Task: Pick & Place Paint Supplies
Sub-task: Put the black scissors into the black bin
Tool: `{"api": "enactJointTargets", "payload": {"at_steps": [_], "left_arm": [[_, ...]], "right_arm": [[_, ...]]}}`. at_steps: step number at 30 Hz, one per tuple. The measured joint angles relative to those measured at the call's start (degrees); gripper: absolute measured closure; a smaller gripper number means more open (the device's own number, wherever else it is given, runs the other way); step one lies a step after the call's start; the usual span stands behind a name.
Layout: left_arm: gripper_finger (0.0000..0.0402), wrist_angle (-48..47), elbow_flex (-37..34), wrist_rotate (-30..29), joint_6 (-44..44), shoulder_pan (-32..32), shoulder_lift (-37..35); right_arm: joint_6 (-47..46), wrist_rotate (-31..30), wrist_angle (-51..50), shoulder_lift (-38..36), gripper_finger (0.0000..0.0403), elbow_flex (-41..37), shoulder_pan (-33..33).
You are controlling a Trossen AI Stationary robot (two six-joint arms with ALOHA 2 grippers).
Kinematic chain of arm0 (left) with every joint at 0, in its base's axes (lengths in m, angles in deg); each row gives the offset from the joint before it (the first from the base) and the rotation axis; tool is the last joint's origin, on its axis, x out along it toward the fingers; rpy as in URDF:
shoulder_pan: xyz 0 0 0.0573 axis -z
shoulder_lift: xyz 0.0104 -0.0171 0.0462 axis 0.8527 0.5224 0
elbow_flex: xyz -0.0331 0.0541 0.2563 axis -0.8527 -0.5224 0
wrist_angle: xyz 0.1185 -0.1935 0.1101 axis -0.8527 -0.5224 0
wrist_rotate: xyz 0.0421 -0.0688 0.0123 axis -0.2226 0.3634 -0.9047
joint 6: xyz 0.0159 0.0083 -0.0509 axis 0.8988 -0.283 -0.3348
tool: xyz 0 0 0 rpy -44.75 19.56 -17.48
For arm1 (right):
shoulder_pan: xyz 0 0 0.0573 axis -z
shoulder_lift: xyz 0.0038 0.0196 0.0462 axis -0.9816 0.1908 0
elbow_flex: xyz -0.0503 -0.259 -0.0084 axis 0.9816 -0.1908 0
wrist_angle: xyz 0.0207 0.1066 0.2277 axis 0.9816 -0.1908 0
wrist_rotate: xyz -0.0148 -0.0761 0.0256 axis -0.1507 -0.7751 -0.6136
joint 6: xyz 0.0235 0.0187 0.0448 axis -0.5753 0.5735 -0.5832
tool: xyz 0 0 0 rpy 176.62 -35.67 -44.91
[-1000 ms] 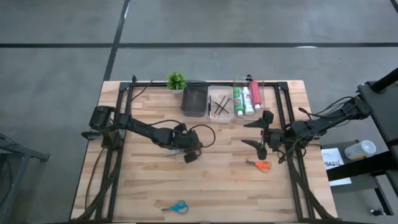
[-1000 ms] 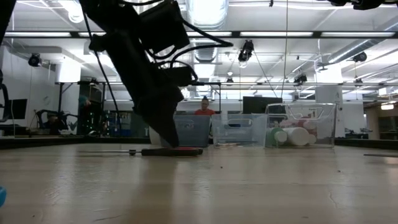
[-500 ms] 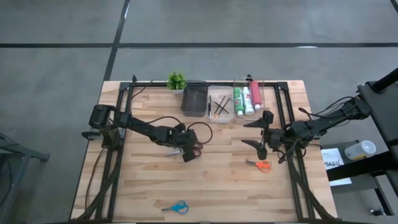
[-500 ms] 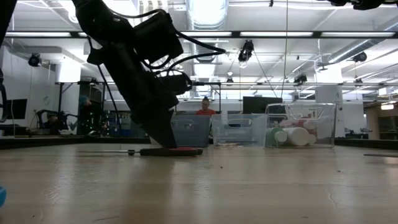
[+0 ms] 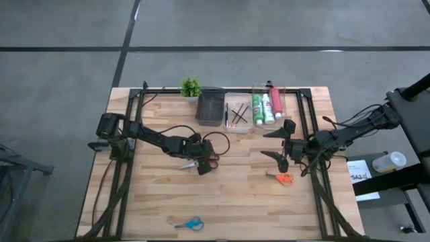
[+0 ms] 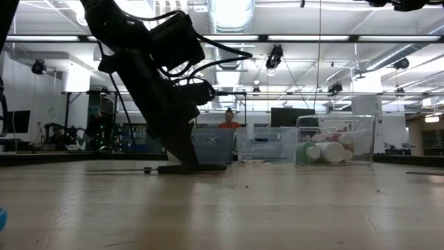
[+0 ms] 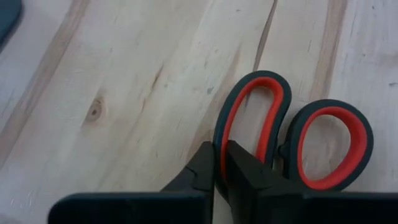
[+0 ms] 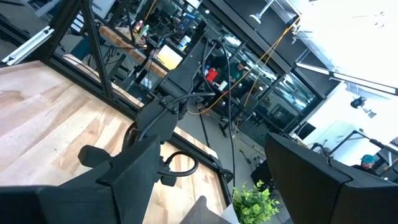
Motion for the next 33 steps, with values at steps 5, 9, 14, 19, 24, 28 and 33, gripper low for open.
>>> {"api": "enactJointTargets", "payload": {"at_steps": [5,9,14,19,24,28,33], "left_arm": [[0.0379,0.1,0.0,0.6,0.4,0.0,0.0],[0.0379,0.0,0.2,0.8,0.4,0.0,0.0],[0.0379,-0.8,1.6,1.2,0.7,0.0,-1.2],[0.0379,-0.8,2.6,0.2,0.7,-0.1,-5.1],[0.0379,-0.3,3.5,-4.6,-4.8,-0.2,-10.4],[0.0379,-0.4,4.1,-10.8,-13.7,-1.1,-14.5],[0.0379,-0.5,4.4,-21.0,-28.7,-2.6,-19.2]], "right_arm": [[-0.2,0.0,0.0,0.0,0.0115,0.0,0.0],[-0.2,0.0,0.0,0.0,0.0115,0.0,0.0],[0.0,0.0,0.0,0.0,0.0115,0.0,0.0],[-0.1,0.0,0.0,0.0,0.0115,0.0,0.0],[-0.2,0.0,0.0,0.0,0.0115,0.0,0.0],[0.0,0.0,0.0,0.0,0.0115,0.0,0.0],[-0.1,0.0,0.0,0.0,0.0115,0.0,0.0]]}}
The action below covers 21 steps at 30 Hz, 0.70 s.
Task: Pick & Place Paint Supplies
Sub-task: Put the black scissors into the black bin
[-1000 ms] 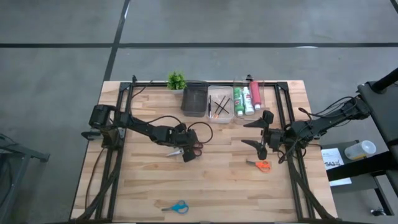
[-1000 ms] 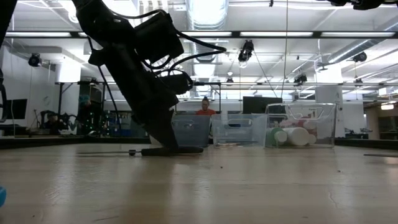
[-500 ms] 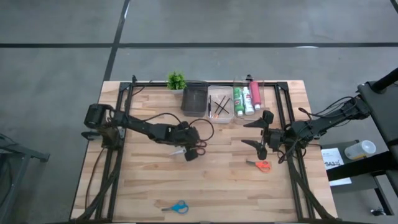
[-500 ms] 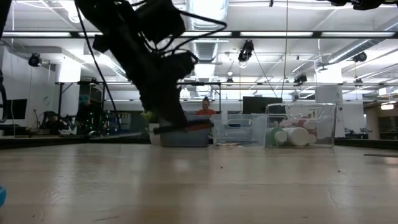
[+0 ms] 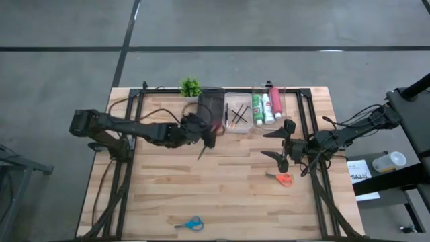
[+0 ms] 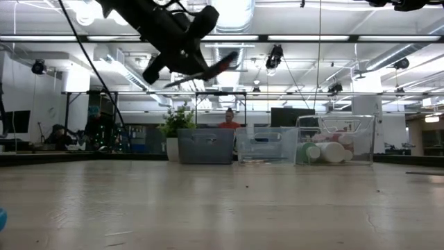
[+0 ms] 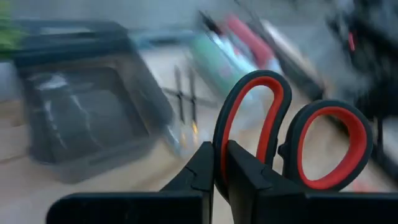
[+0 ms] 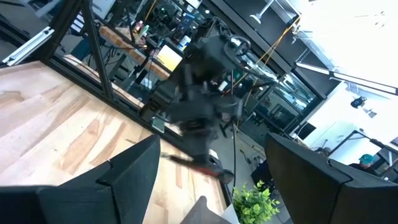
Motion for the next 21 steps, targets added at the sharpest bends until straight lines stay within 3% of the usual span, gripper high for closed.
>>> {"api": "enactJointTargets", "payload": {"at_steps": [5,14,21], "left_arm": [[0.0378,0.1,0.4,-4.9,-4.6,-4.7,-2.9],[0.0378,-0.6,5.0,5.2,-7.8,-21.1,-0.6],[0.0378,-0.6,10.3,6.8,-4.9,-26.0,5.4]], "right_arm": [[-0.2,0.0,0.0,0.0,0.0115,0.0,0.0],[0.0,0.0,0.0,0.0,0.0115,0.0,0.0],[0.0,0.0,0.0,0.0,0.0115,0.0,0.0]]}}
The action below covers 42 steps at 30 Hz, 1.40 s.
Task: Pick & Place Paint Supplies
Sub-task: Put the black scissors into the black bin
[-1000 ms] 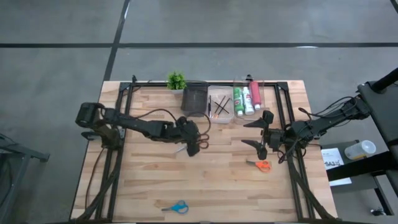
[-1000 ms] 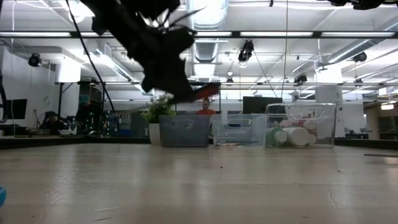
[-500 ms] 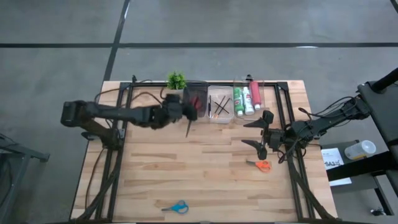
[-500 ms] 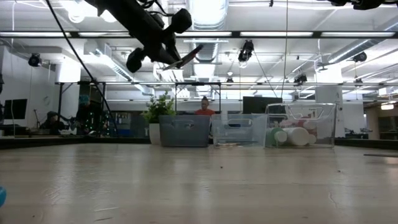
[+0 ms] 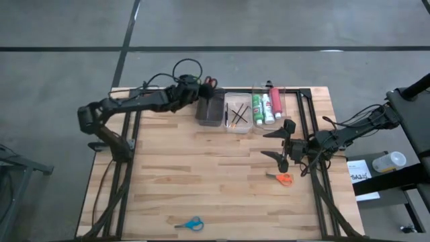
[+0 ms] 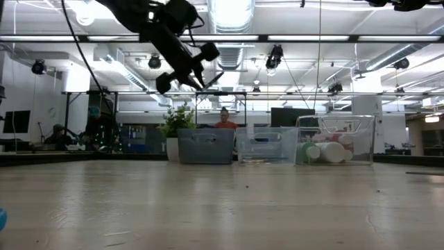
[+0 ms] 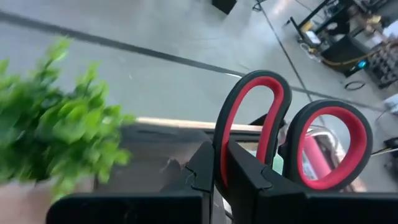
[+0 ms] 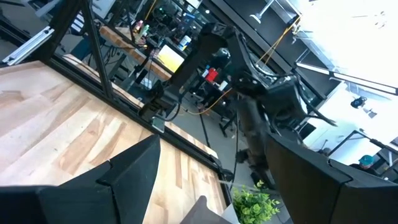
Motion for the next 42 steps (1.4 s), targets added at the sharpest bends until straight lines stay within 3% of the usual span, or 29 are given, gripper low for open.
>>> {"api": "enactJointTargets", "payload": {"at_steps": [6,12,30,42], "left_arm": [[0.0378,-2.6,7.5,0.0,8.4,-0.8,7.4],[0.0378,-9.5,12.3,0.2,4.9,-1.9,13.8],[0.0378,-16.7,10.8,2.3,1.0,-3.8,16.5],[0.0377,-15.7,10.7,2.3,0.3,-4.4,19.5]], "right_arm": [[-0.2,0.0,0.0,0.0,0.0115,0.0,0.0],[-0.2,0.0,0.0,0.0,0.0115,0.0,0.0],[0.0,0.0,-1.1,0.0,0.0115,0.0,0.0],[-0.2,0.0,-1.3,0.0,0.0115,0.0,0.0]]}}
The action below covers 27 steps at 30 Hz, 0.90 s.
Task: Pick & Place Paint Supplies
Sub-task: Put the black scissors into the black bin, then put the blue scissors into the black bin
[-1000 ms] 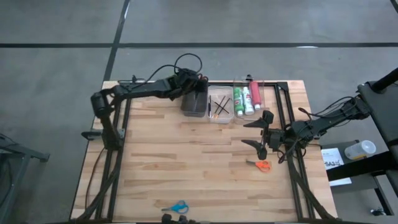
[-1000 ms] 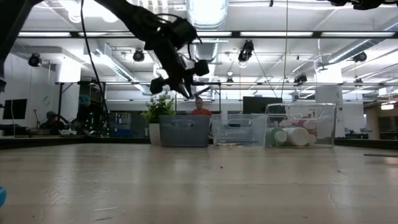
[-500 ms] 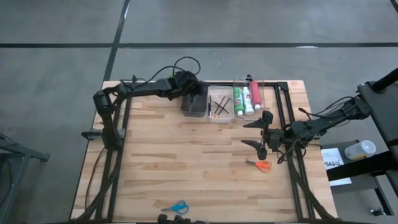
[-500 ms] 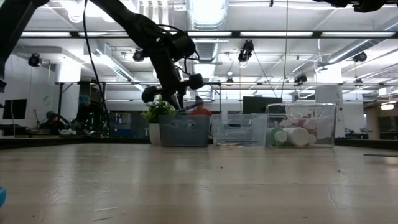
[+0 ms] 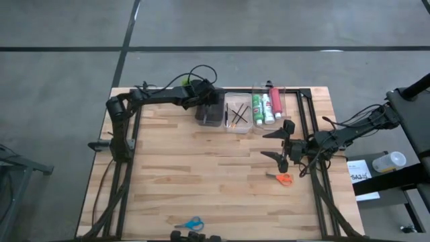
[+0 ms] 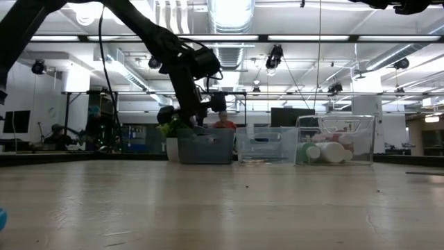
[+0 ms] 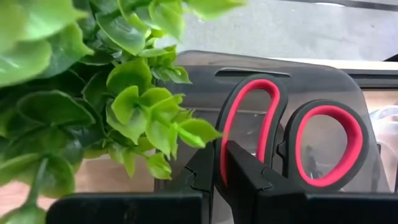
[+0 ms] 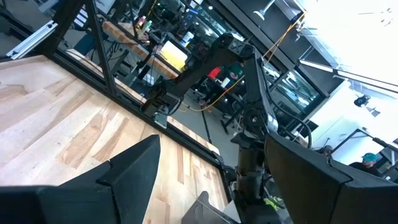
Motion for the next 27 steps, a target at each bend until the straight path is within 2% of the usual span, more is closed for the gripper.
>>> {"api": "enactJointTargets", "payload": {"at_steps": [7,15,27], "left_arm": [[0.0371,-0.1,0.0,-0.1,-0.1,-0.5,0.0],[0.0307,0.1,0.2,0.0,0.1,-0.5,0.0],[0.0301,-0.2,2.9,1.2,1.7,0.0,-2.4]], "right_arm": [[0.1,0.0,0.0,0.0,0.0115,0.0,0.0],[0.2,0.0,0.0,0.0,0.0115,0.0,0.0],[0.0,0.0,0.0,0.0,0.0115,0.0,0.0]]}}
